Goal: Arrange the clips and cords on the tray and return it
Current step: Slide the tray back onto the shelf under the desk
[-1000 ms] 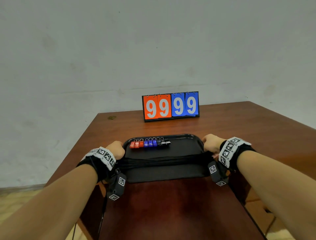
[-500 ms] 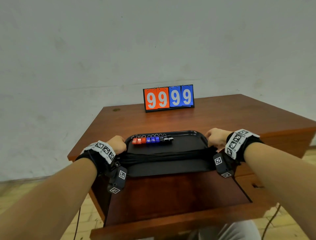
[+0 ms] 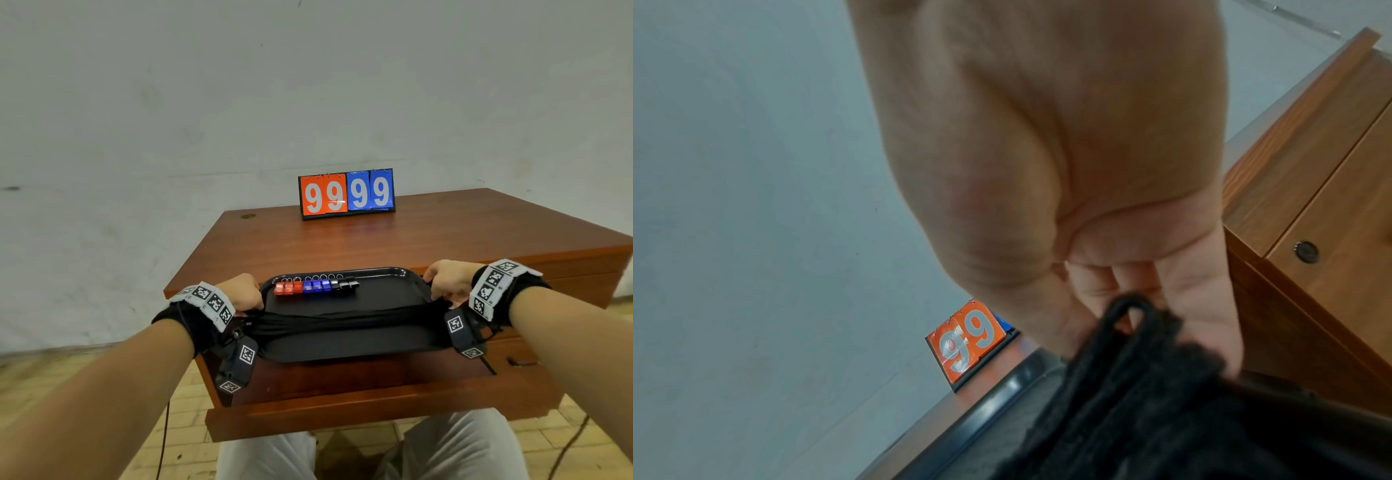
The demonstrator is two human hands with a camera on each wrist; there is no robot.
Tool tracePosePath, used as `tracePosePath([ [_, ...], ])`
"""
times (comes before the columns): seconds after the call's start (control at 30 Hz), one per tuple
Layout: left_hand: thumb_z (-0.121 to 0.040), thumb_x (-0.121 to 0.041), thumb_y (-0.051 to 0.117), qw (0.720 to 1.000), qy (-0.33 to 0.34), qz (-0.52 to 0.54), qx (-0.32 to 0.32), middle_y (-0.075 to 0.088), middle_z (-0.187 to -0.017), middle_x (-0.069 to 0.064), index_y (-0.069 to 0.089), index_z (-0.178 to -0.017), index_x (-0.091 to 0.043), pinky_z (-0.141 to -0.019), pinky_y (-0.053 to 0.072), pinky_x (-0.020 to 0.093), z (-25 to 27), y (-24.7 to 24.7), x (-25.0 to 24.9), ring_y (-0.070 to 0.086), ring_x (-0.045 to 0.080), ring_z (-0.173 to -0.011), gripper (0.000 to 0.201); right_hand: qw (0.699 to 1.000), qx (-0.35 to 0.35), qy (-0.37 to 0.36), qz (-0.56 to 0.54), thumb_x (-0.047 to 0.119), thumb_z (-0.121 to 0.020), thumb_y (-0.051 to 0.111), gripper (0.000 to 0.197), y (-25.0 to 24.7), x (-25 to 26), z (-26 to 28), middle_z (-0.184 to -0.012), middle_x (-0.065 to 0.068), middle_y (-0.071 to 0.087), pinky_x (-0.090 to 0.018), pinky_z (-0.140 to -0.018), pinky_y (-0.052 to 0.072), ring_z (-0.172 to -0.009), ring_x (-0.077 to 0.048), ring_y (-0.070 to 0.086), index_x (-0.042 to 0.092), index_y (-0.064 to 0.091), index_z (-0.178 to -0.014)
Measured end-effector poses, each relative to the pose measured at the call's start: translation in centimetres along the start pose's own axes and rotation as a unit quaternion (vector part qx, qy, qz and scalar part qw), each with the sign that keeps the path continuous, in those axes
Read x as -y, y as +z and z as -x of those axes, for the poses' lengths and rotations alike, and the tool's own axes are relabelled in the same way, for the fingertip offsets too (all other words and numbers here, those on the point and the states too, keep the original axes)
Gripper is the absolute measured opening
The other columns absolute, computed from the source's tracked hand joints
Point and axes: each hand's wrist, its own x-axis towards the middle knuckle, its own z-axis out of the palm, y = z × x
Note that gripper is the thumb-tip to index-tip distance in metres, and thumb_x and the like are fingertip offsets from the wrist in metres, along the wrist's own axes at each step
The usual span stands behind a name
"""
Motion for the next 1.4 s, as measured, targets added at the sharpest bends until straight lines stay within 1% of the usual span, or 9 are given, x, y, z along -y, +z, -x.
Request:
tracePosePath([
  [0.17,-0.084,-0.005,0.066,0.999,-0.01,-0.018,0.027,0.063,-0.07,0.016,0.071,-0.093,0.008,-0.053,0.047,0.028,0.4,0.3,0.5,0.058,0.026,-0.059,0.017,1.0,0.008,0.003,-0.002,-0.007,-0.084,0.061,0.031,0.8,-0.1,0.3,-0.083,-0.016,0.063,-0.038,-0.064,0.049,-0.066,-0.029,0.055,0.003,0.062,-0.113],
  [0.3,-0.086,-0.009,0.069,0.999,-0.021,-0.022,0.033,0.073,-0.093,0.021,0.071,-0.104,0.003,-0.065,0.057,0.035,0.2,1.2,0.7,0.066,0.026,-0.072,0.022,1.0,0.016,0.014,-0.012,-0.009,-0.086,0.06,0.037,2.1,-0.8,-0.2,-0.089,-0.012,0.062,-0.037,-0.064,0.053,-0.063,-0.022,0.055,0.009,0.057,-0.119],
  [0.47,-0.089,-0.009,0.067,0.998,-0.026,-0.043,0.049,0.062,-0.085,0.014,0.06,-0.099,-0.004,-0.052,0.045,0.027,0.1,3.1,0.9,0.059,0.025,-0.069,0.014,0.999,0.019,0.025,-0.036,-0.013,-0.085,0.059,0.052,3.8,-2.2,-1.4,-0.098,-0.015,0.059,-0.041,-0.067,0.056,-0.073,-0.026,0.058,0.01,0.049,-0.131],
  [0.63,-0.091,-0.01,0.066,0.996,-0.02,-0.08,0.036,0.055,-0.099,0.011,0.049,-0.099,-0.008,-0.071,0.044,0.03,-0.3,4.6,1.3,0.055,0.024,-0.087,0.02,0.997,0.018,0.03,-0.062,-0.014,-0.087,0.055,0.057,5.2,-2.9,-2.4,-0.098,-0.017,0.057,-0.04,-0.057,0.057,-0.071,-0.029,0.058,0.012,0.045,-0.137],
  [0.83,-0.091,-0.007,0.066,0.996,-0.032,-0.077,0.031,0.056,-0.102,0.011,0.054,-0.123,0.003,-0.076,0.047,0.031,-1.3,5.9,1.8,0.057,0.024,-0.09,0.036,0.997,0.006,0.039,-0.073,-0.015,-0.087,0.054,0.055,6.4,-3.1,-3.1,-0.1,-0.014,0.052,-0.048,-0.063,0.059,-0.09,-0.035,0.06,0.014,0.047,-0.133],
  [0.97,-0.091,-0.011,0.068,0.996,-0.046,-0.073,0.034,0.06,-0.116,0.013,0.046,-0.136,-0.001,-0.082,0.05,0.032,-1.6,6.4,2.0,0.063,0.027,-0.104,0.051,0.997,0.006,0.043,-0.07,-0.014,-0.088,0.054,0.052,7.0,-3.3,-3.4,-0.095,-0.011,0.051,-0.04,-0.055,0.053,-0.081,-0.029,0.056,0.013,0.048,-0.131],
  [1.1,-0.091,-0.012,0.068,0.996,-0.05,-0.069,0.035,0.059,-0.124,0.014,0.043,-0.138,-0.005,-0.078,0.049,0.03,-1.8,6.5,2.3,0.062,0.029,-0.112,0.054,0.997,0.007,0.045,-0.065,-0.013,-0.088,0.055,0.049,7.2,-3.5,-3.7,-0.094,-0.01,0.051,-0.038,-0.054,0.053,-0.077,-0.026,0.055,0.014,0.049,-0.128],
  [1.27,-0.092,-0.012,0.067,0.994,-0.051,-0.084,0.038,0.058,-0.13,0.015,0.04,-0.141,-0.005,-0.088,0.05,0.032,-1.8,6.5,2.1,0.06,0.029,-0.118,0.056,0.996,0.016,0.057,-0.072,-0.014,-0.088,0.053,0.05,7.3,-3.3,-3.7,-0.094,-0.009,0.049,-0.037,-0.053,0.052,-0.076,-0.026,0.055,0.015,0.046,-0.128],
  [1.4,-0.092,-0.01,0.066,0.994,-0.048,-0.089,0.039,0.059,-0.127,0.016,0.04,-0.14,-0.005,-0.079,0.048,0.029,-1.6,6.8,2.1,0.061,0.03,-0.116,0.055,0.996,0.014,0.06,-0.07,-0.012,-0.088,0.053,0.047,7.2,-3.1,-3.7,-0.096,-0.011,0.051,-0.043,-0.061,0.058,-0.076,-0.027,0.058,0.016,0.046,-0.125],
])
